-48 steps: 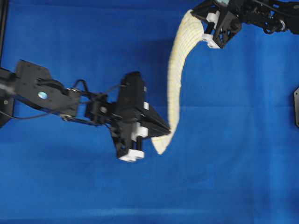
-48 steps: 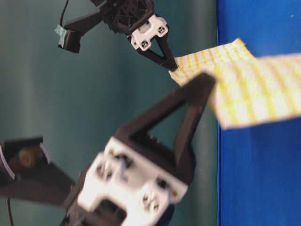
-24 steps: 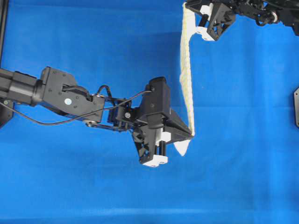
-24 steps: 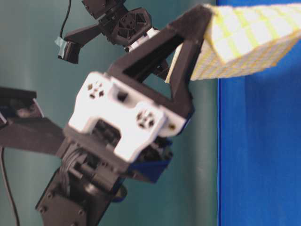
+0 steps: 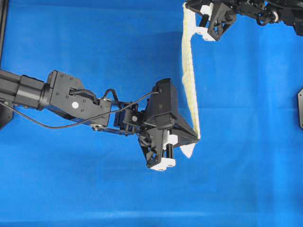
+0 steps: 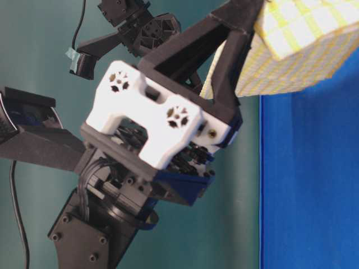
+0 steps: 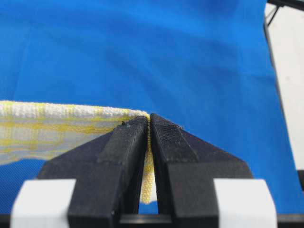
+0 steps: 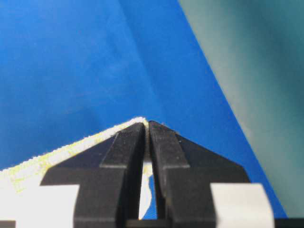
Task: Fold the yellow towel.
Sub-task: 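Lower the strip flat lengthwise and open both grippers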
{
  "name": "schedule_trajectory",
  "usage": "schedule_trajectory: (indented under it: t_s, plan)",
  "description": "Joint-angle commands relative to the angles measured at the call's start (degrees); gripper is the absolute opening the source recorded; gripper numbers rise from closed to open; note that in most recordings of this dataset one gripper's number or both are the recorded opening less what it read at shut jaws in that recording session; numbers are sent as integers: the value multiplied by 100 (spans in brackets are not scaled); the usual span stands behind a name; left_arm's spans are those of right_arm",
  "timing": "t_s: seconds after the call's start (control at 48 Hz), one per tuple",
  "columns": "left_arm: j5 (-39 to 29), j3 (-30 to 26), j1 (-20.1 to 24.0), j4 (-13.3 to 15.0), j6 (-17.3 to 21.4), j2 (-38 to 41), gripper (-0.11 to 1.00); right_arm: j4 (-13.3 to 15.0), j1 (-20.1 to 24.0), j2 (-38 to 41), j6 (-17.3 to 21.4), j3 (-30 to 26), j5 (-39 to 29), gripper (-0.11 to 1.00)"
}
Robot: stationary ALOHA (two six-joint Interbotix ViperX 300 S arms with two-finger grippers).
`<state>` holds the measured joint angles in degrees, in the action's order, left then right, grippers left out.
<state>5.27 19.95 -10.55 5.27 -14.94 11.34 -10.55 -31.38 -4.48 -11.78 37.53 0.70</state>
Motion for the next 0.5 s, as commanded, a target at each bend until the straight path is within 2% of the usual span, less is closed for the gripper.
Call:
schedule_trajectory:
  t_s: [0.0, 0.229, 0.479]
  plan:
    - [35, -132, -492, 0, -26, -114, 2, 9, -229, -53, 9, -202, 62, 4]
    - [88, 44, -589, 0, -62, -114, 2, 9, -202, 97, 9, -308, 35, 4]
    - [237, 413, -677, 149, -105, -229, 2, 9, -53, 483, 0, -615, 26, 4]
